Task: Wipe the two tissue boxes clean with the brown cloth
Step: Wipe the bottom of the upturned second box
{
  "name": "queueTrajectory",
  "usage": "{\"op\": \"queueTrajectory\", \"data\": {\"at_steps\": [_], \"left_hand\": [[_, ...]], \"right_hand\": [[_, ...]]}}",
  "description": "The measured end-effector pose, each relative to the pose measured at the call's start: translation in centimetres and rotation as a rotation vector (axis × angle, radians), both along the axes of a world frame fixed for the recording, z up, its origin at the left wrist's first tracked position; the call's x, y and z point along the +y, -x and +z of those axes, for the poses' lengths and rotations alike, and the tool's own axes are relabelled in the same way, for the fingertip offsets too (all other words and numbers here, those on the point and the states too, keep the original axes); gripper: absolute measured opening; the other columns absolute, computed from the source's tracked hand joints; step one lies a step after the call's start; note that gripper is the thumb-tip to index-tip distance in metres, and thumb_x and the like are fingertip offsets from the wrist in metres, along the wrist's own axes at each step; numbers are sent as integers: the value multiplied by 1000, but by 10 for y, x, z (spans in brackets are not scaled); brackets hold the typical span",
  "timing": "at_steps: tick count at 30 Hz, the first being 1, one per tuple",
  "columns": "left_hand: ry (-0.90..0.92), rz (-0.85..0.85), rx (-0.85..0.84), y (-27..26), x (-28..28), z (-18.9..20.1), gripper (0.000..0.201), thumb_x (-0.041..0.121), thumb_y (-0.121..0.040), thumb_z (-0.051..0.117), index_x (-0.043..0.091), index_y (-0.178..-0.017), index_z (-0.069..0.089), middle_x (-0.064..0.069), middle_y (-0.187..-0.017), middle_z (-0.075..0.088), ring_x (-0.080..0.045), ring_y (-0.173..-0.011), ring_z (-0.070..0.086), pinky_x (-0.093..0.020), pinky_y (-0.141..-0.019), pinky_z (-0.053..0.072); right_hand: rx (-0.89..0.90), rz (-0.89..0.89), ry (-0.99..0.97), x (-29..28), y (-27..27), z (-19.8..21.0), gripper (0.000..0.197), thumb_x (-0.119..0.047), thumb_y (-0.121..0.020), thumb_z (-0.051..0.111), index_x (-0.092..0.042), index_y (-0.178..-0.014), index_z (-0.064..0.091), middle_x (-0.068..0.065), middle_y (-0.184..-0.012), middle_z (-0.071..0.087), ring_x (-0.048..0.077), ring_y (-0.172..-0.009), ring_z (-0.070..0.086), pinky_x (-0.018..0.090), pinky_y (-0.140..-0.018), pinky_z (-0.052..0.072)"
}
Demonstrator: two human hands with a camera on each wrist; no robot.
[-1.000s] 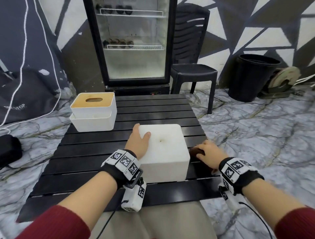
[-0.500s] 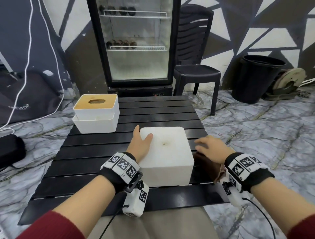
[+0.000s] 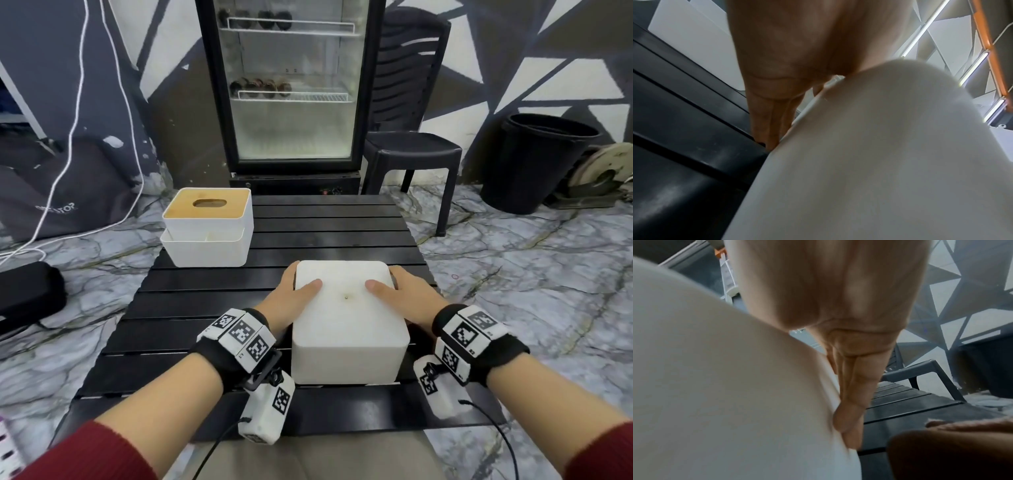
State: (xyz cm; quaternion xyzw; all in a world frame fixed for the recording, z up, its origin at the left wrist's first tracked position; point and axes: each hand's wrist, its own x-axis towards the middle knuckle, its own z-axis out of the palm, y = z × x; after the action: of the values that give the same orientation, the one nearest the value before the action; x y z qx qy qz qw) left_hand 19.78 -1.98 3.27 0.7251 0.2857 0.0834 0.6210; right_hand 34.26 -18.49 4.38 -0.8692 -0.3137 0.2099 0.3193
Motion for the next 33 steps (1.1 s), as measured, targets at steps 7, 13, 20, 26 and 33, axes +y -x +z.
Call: {"op": "queueTrajectory", "data": {"at_steps": [7,13,20,26,33], "left_hand": [[-81,4,-165,13,5,32,54,17,-86,67,29,-130,39,-1,-123,54,-19,-112,54,-39,-91,51],[-175,-97,-257,17,23,49,61,-3,-70,77,37,-103,45,6,-110,52,-7,-91,59,-16,-61,53],[-289,-163,-187,24,26,39,69,2,-61,83,51,-94,47,-7,-122,49,-26,-105,60,-44,-84,56],[-292,-172,-207,23,28,33,69,3,-62,83,54,-92,48,-8,-126,48,-27,-110,57,-45,-86,55],[-315,-44,-196,11,35,39,35,35,-86,64,35,-114,44,2,-125,49,-10,-103,56,-18,-73,46]], "right_hand": [[28,0,-298,0,2,31,53,-28,-81,64,-27,-127,40,-3,-117,55,16,-105,54,36,-87,48],[-123,79,-438,-1,10,47,60,-16,-65,78,-40,-107,43,-1,-111,50,16,-94,56,29,-77,49],[-187,57,-485,-1,24,13,64,-13,-59,80,-51,-89,39,-3,-114,40,-5,-95,45,5,-68,42],[-168,72,-511,-4,26,-1,62,-18,-64,78,-54,-94,37,-9,-116,38,10,-104,50,20,-68,49],[-207,-32,-602,3,15,18,24,-33,-84,61,-35,-103,48,-12,-116,39,9,-115,40,31,-99,34]]}}
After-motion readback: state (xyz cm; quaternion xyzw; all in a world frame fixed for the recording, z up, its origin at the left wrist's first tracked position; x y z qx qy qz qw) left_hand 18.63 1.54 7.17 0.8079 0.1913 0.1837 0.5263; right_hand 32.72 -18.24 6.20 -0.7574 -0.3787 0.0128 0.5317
